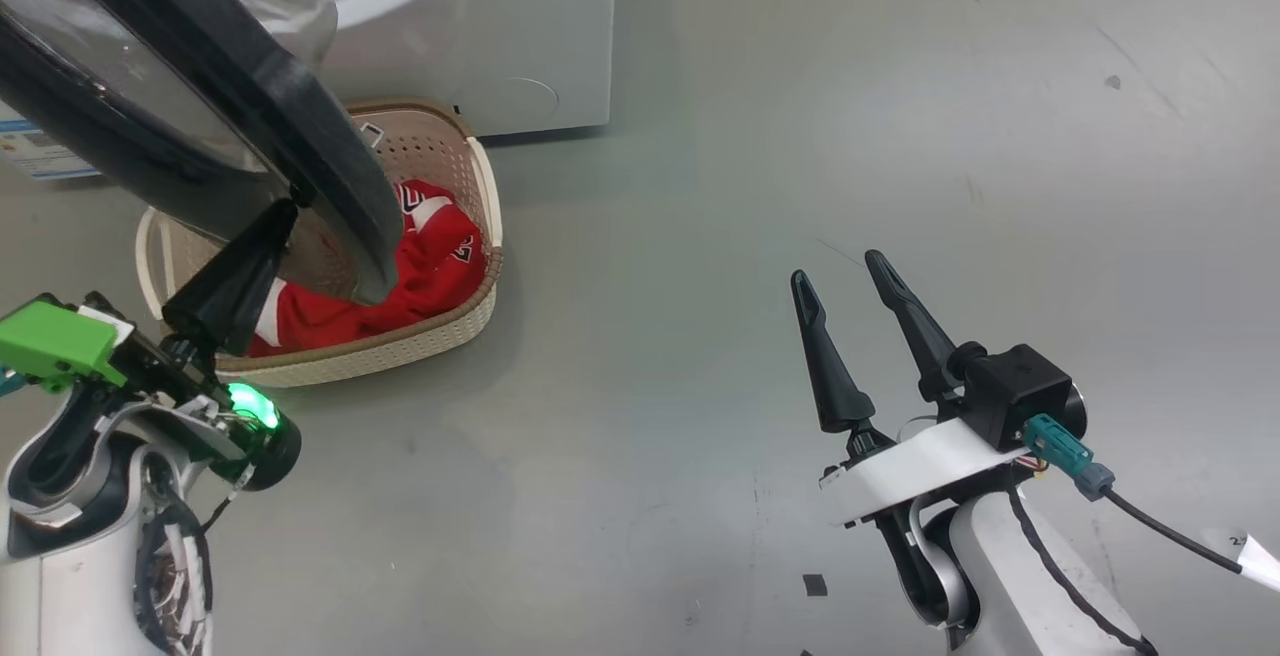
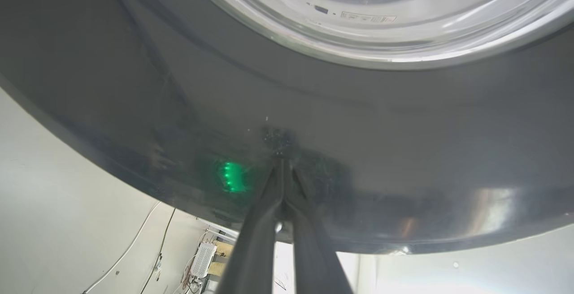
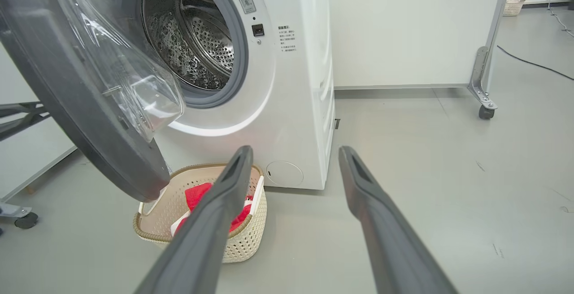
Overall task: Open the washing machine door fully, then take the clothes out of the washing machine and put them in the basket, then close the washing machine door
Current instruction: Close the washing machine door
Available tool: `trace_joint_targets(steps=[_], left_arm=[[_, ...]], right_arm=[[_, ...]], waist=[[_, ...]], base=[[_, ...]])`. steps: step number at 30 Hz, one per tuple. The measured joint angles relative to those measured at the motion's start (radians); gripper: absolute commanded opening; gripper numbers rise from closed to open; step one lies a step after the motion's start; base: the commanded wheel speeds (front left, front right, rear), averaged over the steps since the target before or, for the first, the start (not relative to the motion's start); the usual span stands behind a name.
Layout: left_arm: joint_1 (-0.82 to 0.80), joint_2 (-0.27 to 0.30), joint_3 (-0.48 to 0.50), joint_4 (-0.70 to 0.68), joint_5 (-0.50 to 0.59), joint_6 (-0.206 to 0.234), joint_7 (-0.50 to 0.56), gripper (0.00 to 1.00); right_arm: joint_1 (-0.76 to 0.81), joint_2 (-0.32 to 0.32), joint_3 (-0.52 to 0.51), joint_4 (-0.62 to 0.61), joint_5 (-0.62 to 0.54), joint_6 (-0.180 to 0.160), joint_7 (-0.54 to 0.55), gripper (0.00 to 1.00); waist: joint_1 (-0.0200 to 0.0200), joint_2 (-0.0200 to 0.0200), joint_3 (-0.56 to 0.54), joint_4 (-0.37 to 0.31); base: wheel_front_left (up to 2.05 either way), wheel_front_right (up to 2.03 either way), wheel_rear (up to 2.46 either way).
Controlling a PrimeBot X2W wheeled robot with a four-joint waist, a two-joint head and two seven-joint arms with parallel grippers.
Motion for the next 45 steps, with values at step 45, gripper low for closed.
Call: trace_joint_targets(steps=[45], left_arm=[[-0.159, -0.002, -0.047, 0.077, -0.151, 0.0, -0.211, 0.0]], right_arm=[[-0.018, 0.003, -0.02, -0.029, 0.034, -0.043, 0.0, 1.0]], waist=[[0.0, 0.0, 0.045, -0.158]], base=[[0.0, 0.0, 0.0]])
